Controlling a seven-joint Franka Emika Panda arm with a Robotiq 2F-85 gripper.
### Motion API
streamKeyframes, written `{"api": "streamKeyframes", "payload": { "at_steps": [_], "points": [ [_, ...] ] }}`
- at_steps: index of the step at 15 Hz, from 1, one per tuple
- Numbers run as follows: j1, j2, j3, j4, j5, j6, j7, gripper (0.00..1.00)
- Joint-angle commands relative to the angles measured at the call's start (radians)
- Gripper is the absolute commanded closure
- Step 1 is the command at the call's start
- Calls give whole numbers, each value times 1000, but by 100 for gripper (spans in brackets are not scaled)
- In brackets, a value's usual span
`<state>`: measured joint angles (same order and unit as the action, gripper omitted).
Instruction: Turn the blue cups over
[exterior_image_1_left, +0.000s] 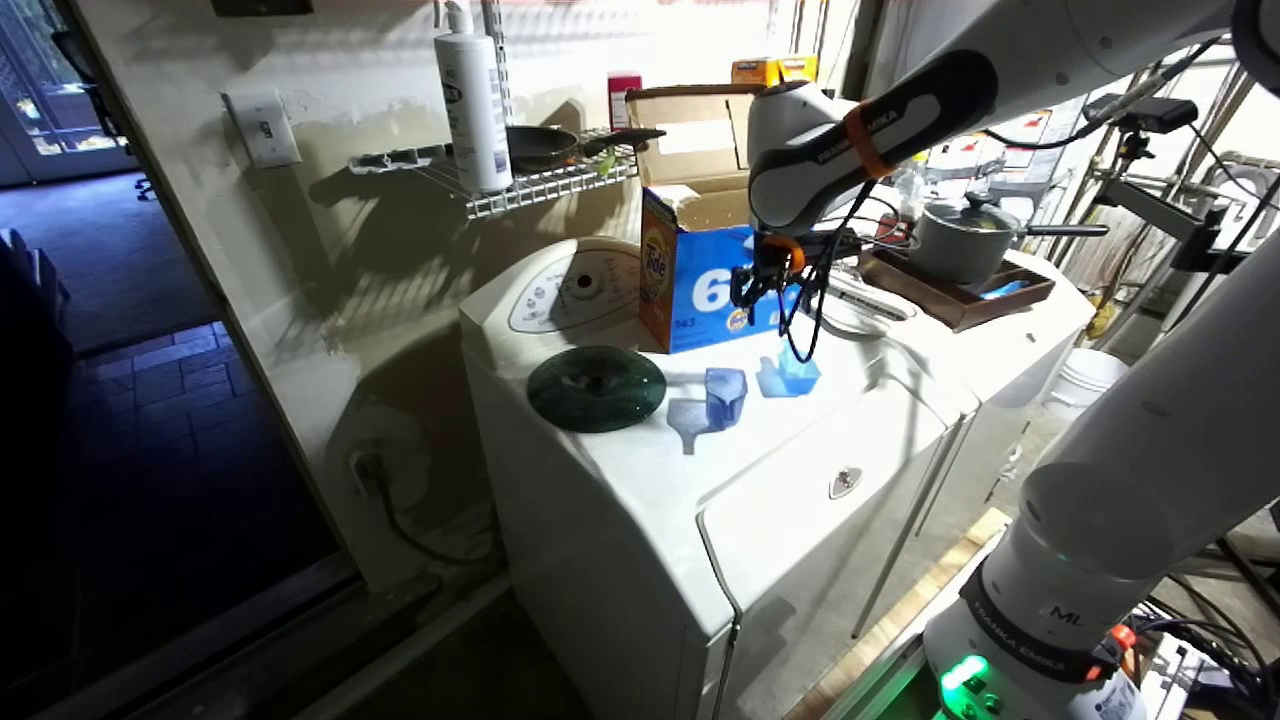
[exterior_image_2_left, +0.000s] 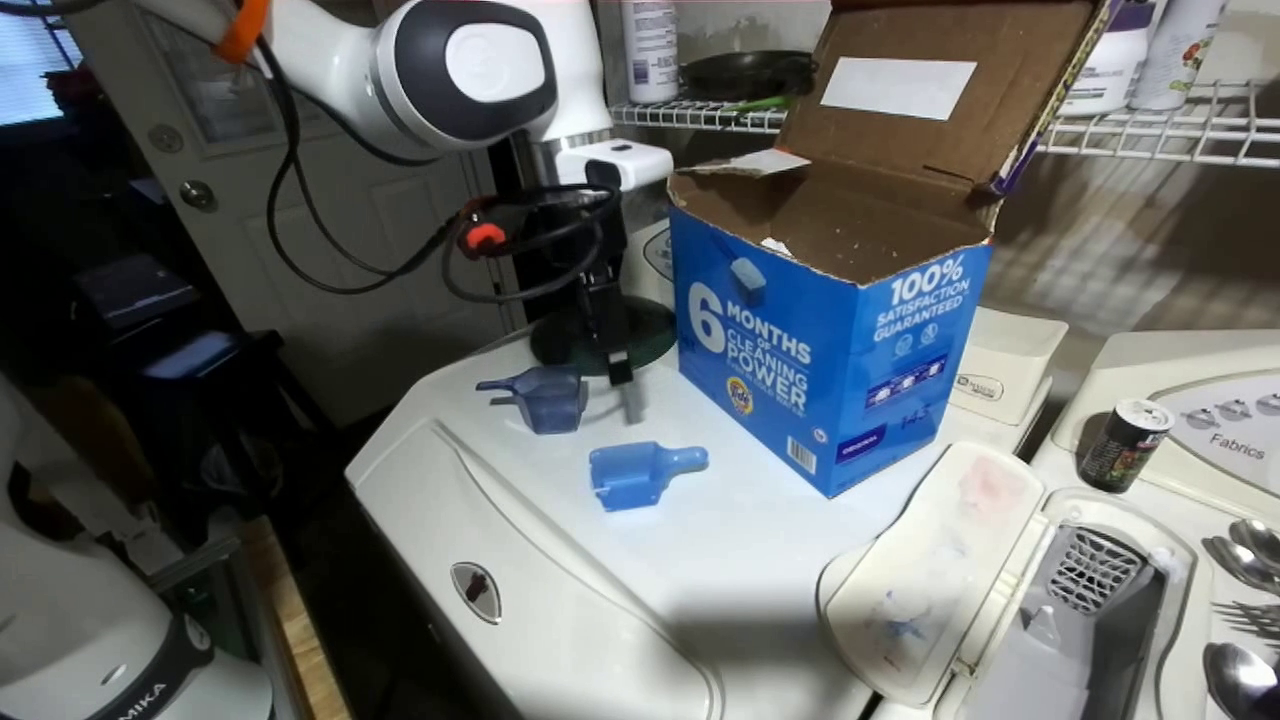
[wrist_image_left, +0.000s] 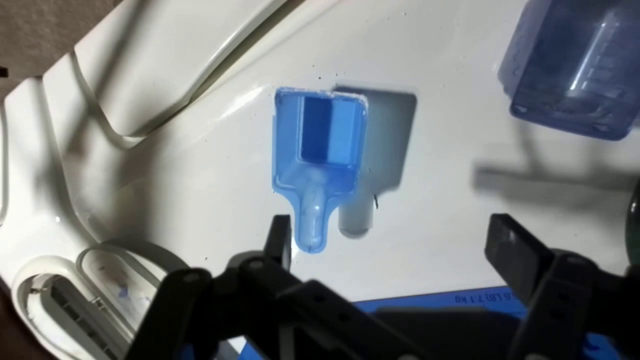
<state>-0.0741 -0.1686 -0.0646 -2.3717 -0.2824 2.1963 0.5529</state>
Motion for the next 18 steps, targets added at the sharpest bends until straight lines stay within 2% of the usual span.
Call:
{"api": "streamKeyframes", "payload": {
  "at_steps": [1, 12, 13, 18],
  "points": [
    [-21, -119, 44, -52, -30, -28, 57, 0],
    [-41, -327, 124, -132, 15, 4, 174, 0],
    [-43, -263, 115, -90, 11, -10, 131, 0],
    [-47, -309, 128, -114, 13, -10, 150, 0]
  ]
}}
